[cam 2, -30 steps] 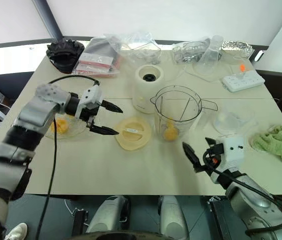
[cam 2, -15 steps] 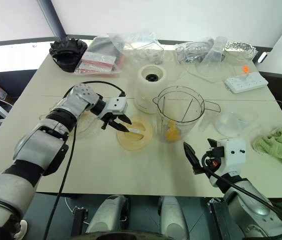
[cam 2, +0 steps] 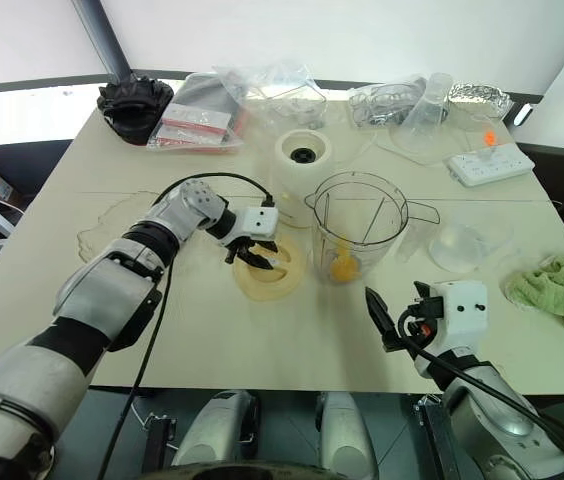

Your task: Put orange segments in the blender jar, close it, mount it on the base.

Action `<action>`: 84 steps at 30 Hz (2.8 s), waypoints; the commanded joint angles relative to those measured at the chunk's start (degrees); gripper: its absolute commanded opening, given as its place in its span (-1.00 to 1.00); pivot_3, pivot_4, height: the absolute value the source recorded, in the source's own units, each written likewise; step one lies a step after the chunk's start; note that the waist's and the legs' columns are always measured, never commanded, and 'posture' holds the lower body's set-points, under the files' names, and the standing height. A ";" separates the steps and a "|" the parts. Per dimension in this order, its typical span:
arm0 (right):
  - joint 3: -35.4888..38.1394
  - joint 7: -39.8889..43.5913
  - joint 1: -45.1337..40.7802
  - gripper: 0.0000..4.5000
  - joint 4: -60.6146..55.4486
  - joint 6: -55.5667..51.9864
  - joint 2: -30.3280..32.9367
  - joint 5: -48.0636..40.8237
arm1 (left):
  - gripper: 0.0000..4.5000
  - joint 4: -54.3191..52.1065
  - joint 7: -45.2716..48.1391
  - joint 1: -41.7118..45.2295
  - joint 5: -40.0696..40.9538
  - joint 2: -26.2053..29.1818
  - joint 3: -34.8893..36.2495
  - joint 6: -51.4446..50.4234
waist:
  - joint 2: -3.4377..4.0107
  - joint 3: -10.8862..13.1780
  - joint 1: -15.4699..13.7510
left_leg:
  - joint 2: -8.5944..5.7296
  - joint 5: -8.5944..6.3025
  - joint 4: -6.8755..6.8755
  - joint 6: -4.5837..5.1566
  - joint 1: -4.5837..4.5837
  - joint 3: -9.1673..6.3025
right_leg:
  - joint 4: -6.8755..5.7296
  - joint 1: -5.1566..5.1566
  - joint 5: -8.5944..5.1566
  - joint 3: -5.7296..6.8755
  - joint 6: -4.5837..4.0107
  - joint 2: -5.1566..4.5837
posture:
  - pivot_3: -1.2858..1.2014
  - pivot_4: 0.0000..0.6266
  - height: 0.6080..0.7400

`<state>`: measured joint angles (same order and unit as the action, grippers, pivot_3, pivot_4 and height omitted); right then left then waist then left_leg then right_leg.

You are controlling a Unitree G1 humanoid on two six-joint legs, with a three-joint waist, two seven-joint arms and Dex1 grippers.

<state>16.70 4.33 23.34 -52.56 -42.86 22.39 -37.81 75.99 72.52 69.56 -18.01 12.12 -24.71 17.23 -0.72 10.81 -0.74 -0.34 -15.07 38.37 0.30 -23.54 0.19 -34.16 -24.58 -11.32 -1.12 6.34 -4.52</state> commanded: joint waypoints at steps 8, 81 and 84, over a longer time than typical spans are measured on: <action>0.50 -0.63 -1.00 1.00 -2.31 1.15 -0.43 0.93 | -0.08 1.63 -5.72 -0.95 -7.92 -2.29 -3.39 -2.24 | -0.05 -0.19 -0.08 | 0.07 0.00 0.10 0.00 0.14 -0.04 | -0.01 0.22 0.00 0.04 -0.01 0.00 | 0.03 -0.52 1.00; -2.92 2.78 -34.40 -0.25 43.99 19.46 -4.05 23.35 | -0.89 -46.37 4.46 -10.38 24.37 17.09 20.29 -28.17 | 0.00 -0.85 1.40 | 0.04 -0.03 0.67 0.06 -0.37 -0.22 | -0.54 -0.14 0.12 0.16 0.21 0.03 | 0.03 -0.52 1.00; -2.90 2.60 -34.58 -0.58 43.17 18.23 -4.38 22.63 | -0.89 -46.64 4.30 -9.91 24.88 17.45 20.51 -28.62 | 0.00 -0.86 1.27 | 0.03 -0.03 0.68 0.06 -0.32 -0.28 | -0.62 -0.12 0.12 0.13 0.22 0.02 | 0.03 -0.52 1.00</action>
<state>11.96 7.56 -10.89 -7.65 -24.66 17.68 -15.05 31.31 77.14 58.32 5.48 28.81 -5.13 -11.06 -0.72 9.95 0.53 -0.32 -15.10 39.05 0.36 -23.84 -0.08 -34.82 -24.70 -11.21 -1.00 6.55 -4.51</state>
